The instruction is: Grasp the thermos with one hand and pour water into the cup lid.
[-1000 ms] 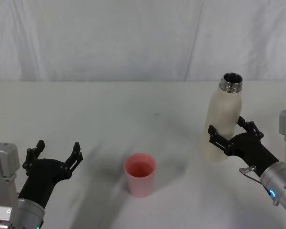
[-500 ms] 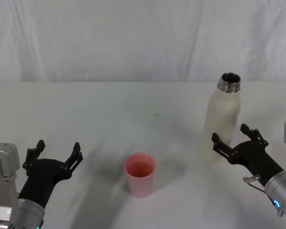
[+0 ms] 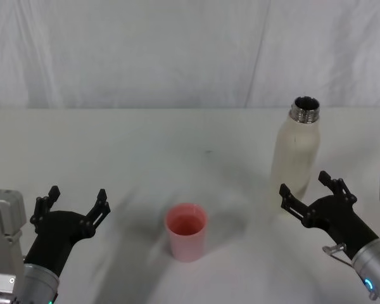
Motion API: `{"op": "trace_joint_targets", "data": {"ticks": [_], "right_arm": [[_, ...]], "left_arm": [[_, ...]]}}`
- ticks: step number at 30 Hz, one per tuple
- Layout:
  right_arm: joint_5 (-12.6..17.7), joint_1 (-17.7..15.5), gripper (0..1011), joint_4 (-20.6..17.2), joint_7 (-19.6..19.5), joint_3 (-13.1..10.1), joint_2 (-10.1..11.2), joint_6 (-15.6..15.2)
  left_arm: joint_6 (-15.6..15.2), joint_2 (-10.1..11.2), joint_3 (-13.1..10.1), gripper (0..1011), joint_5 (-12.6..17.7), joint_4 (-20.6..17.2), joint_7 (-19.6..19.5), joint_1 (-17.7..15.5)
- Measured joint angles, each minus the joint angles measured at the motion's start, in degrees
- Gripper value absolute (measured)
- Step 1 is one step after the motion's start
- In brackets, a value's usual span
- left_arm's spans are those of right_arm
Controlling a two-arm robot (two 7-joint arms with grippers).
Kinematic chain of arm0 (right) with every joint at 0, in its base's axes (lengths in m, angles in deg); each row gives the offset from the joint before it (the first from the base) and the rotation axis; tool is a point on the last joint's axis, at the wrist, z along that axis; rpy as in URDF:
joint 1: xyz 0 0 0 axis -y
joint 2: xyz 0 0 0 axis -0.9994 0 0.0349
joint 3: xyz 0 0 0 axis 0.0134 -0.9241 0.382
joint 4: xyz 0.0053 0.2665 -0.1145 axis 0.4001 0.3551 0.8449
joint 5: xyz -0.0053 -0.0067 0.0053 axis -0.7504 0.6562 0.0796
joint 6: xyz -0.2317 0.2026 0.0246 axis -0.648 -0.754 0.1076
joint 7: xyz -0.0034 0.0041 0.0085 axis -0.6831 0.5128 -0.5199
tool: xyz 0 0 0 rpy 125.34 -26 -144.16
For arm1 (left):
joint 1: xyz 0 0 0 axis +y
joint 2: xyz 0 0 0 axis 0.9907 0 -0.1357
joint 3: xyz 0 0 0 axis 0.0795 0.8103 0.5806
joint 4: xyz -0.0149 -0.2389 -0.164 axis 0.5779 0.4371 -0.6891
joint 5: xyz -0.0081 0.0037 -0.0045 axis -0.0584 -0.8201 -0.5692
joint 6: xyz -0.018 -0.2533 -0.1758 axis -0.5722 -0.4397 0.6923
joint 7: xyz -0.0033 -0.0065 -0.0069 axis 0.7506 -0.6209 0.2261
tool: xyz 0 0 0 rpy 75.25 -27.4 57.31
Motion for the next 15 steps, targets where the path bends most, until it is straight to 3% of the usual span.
{"op": "trace_joint_targets", "data": {"ticks": [15], "right_arm": [[-2.26,-4.07,1001,-3.03,-1.34,0.06,-1.21,3.63]], "left_arm": [[0.0,0.0,0.0,1001,0.0,0.0,0.0,0.0]]}}
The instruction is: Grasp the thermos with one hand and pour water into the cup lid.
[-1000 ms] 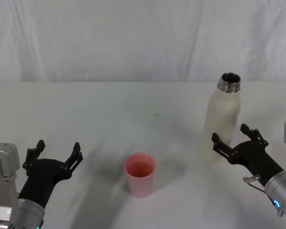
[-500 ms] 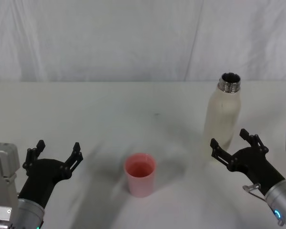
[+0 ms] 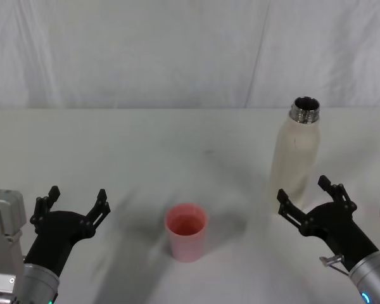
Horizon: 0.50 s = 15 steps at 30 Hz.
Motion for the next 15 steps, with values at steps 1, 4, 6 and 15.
{"op": "trace_joint_targets", "data": {"ticks": [1,4,6,15], "right_arm": [[-0.25,-0.22,1001,-0.12,0.0,0.16,-0.15,0.27],[-0.46,-0.62,1001,-0.43,0.32,0.43,-0.28,0.61],[-0.46,-0.78,1001,-0.54,0.65,0.54,-0.28,0.69],[-0.19,-1.23,1001,-0.79,2.17,1.35,-0.09,0.57]], "left_arm": [[0.0,0.0,0.0,1001,0.0,0.0,0.0,0.0],[0.0,0.0,0.0,1001,0.0,0.0,0.0,0.0],[0.0,0.0,0.0,1001,0.0,0.0,0.0,0.0],[0.0,0.0,0.0,1001,0.0,0.0,0.0,0.0]]}}
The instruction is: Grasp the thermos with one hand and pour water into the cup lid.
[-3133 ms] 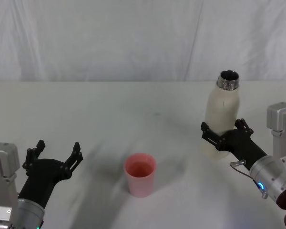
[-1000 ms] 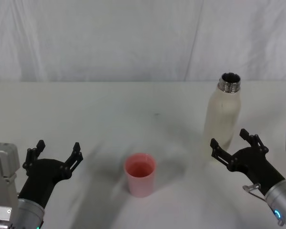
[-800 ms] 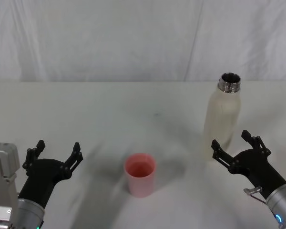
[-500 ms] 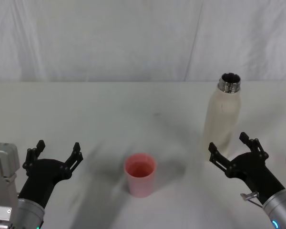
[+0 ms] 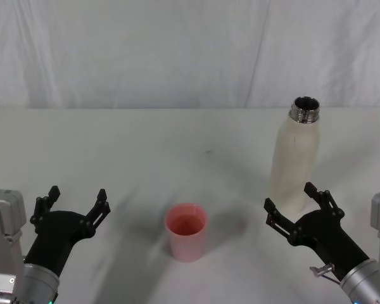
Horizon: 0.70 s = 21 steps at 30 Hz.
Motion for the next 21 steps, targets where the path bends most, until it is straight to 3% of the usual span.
{"op": "trace_joint_targets", "data": {"ticks": [21], "right_arm": [[0.4,0.1,1001,0.29,0.37,0.21,0.15,0.03]], "left_arm": [[0.0,0.0,0.0,1001,0.0,0.0,0.0,0.0]]}}
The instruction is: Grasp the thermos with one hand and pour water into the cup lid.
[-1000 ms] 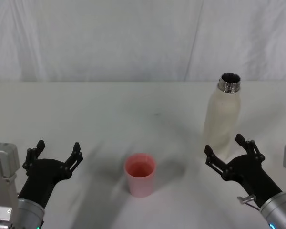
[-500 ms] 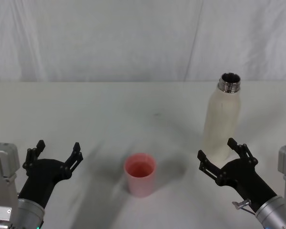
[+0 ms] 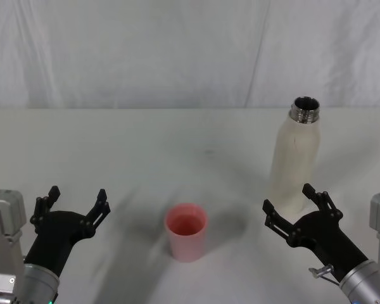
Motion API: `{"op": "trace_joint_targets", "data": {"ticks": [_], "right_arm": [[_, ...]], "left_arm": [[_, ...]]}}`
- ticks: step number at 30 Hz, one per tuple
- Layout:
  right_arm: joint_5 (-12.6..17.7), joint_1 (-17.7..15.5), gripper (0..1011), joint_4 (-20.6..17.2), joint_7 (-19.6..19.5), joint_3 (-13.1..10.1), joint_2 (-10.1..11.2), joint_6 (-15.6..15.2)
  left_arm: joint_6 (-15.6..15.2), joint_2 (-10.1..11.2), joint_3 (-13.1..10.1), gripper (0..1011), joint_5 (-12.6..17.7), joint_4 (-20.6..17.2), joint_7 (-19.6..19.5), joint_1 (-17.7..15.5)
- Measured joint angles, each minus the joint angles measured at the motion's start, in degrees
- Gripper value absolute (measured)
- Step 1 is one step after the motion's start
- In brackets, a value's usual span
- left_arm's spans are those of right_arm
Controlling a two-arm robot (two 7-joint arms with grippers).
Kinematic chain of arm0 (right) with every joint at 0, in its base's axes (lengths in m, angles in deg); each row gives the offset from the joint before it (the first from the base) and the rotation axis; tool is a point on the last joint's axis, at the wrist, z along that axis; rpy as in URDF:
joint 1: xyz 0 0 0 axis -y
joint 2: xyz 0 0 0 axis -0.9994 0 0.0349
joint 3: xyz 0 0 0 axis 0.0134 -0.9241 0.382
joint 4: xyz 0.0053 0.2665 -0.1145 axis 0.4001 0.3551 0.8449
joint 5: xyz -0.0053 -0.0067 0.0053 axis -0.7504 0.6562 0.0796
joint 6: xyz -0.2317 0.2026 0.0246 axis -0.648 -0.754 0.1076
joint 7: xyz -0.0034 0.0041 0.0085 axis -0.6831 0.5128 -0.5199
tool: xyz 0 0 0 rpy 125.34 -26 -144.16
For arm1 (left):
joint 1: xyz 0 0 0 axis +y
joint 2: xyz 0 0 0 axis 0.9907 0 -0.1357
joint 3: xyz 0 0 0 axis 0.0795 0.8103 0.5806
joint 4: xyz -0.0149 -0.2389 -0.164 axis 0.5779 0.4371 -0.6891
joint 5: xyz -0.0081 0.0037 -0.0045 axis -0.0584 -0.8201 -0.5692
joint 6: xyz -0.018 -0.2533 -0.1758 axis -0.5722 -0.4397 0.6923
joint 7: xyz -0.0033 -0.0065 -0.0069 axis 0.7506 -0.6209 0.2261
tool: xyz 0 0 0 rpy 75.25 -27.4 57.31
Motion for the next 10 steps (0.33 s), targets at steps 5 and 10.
{"op": "trace_joint_targets", "data": {"ticks": [5,10], "right_arm": [[0.0,0.0,1001,0.01,0.03,0.0,0.01,0.0],[0.0,0.0,1001,0.02,0.06,0.0,0.01,-0.02]], "left_arm": [[0.0,0.0,0.0,1001,0.0,0.0,0.0,0.0],[0.0,0.0,0.0,1001,0.0,0.0,0.0,0.0]]}}
